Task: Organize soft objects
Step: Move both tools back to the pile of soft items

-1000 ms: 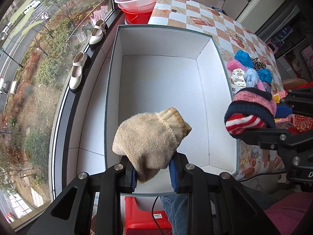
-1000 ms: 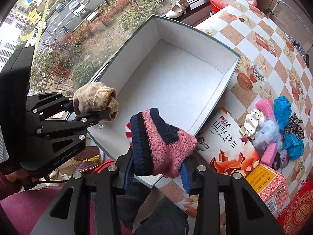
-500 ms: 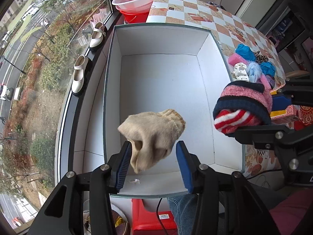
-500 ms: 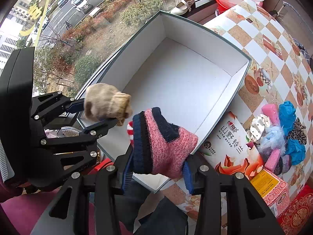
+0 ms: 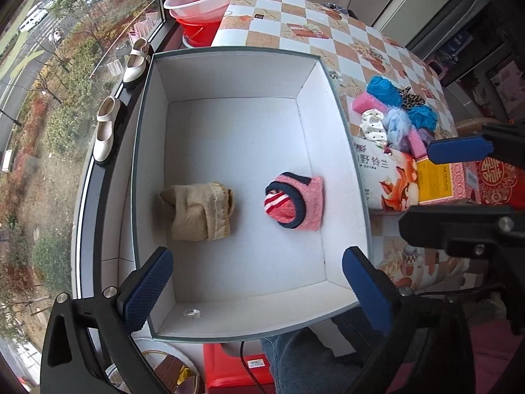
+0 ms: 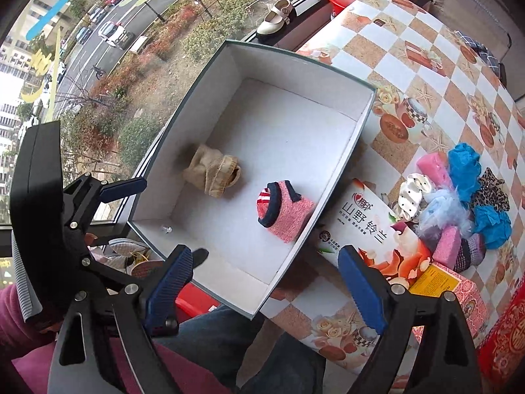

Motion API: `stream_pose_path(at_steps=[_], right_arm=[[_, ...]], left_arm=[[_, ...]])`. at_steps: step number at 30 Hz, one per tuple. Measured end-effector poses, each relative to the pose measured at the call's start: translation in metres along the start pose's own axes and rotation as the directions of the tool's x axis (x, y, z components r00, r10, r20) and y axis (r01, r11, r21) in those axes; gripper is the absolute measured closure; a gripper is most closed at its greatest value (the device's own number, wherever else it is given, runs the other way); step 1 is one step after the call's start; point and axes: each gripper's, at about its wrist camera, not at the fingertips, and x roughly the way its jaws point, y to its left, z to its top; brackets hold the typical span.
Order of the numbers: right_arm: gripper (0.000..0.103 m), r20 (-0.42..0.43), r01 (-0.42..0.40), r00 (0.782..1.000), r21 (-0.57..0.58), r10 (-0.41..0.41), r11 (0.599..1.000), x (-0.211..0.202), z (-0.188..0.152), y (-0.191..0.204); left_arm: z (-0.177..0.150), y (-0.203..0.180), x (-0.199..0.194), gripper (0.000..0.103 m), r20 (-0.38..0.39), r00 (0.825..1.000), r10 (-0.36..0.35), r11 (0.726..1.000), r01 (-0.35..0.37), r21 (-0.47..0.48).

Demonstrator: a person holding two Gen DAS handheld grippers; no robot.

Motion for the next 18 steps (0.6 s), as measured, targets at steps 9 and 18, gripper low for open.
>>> stream_pose_path(at_steps=[9, 18], right_arm=[[0.000, 0.176, 0.027, 0.981, 0.289, -0.080, 0.957, -0.105, -0.015, -0.122], [0.000, 0.063, 0.031, 0.993, 0.666, -0.098, 0.745, -0.074, -0.077, -0.291]], left_arm=[[0.057, -0.047, -0.017, 0.000, -0.017, 0.986, -0.167, 0.984, 0.168, 0.058], [0.112, -0.118, -0.007, 0.000, -0.042, 0.988, -0.152, 0.975, 0.157, 0.159]])
